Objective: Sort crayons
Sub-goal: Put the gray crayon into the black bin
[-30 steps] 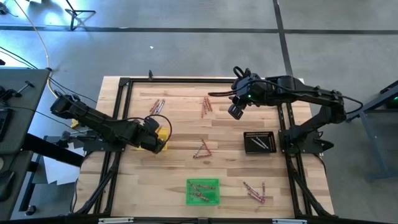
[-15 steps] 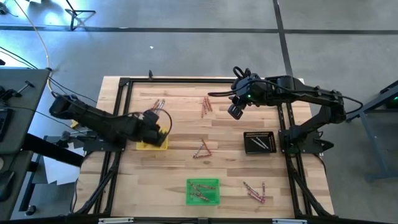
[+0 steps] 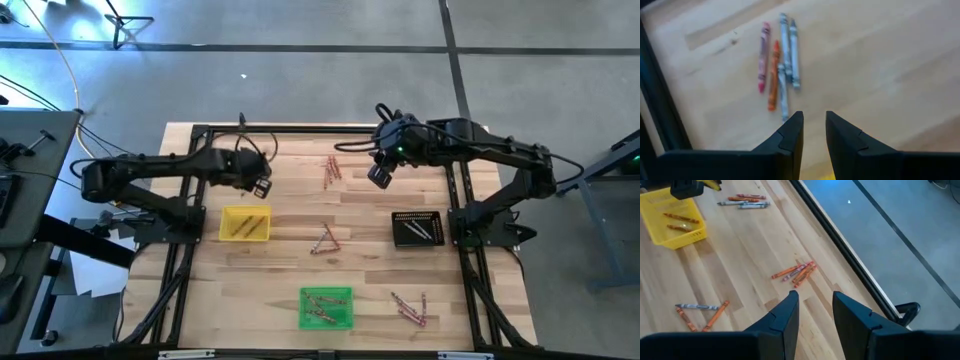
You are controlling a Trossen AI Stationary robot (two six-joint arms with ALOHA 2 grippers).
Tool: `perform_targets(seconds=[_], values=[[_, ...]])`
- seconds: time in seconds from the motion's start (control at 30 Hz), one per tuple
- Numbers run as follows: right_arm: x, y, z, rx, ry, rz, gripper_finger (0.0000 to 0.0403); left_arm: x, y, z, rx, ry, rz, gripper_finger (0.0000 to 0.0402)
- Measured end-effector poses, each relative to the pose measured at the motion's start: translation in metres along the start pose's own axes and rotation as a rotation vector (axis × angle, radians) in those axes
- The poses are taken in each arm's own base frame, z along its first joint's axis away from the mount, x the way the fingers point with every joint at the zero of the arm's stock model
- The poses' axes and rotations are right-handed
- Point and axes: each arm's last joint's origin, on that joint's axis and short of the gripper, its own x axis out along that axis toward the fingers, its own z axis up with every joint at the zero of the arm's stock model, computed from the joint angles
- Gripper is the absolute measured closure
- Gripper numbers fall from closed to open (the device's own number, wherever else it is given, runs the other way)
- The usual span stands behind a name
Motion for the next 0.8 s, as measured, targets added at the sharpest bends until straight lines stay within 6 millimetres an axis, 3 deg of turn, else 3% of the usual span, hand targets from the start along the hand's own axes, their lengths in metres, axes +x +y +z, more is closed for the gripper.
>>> perform_targets(seconds=[0.17, 0.33, 0.5, 0.8], values=[[0.004, -0.011, 0.002, 0.031, 0.007, -0.031, 0.0290, 0.014, 0.012, 0.017, 0.022, 0.026, 0.005, 0.0337], [0.009, -0.023, 0.004, 0.082, 0.014, -0.063, 0.0290, 0.041, 0.020, 0.032, 0.054, 0.074, 0.047, 0.0338], [0.012, -0.033, 0.006, 0.122, 0.019, -0.090, 0.0290, 0.063, 0.018, 0.035, 0.111, 0.182, 0.014, 0.0338], [0.016, -0.049, 0.007, 0.154, 0.029, -0.131, 0.0290, 0.064, 0.012, 0.024, 0.181, 0.267, 0.016, 0.0338]])
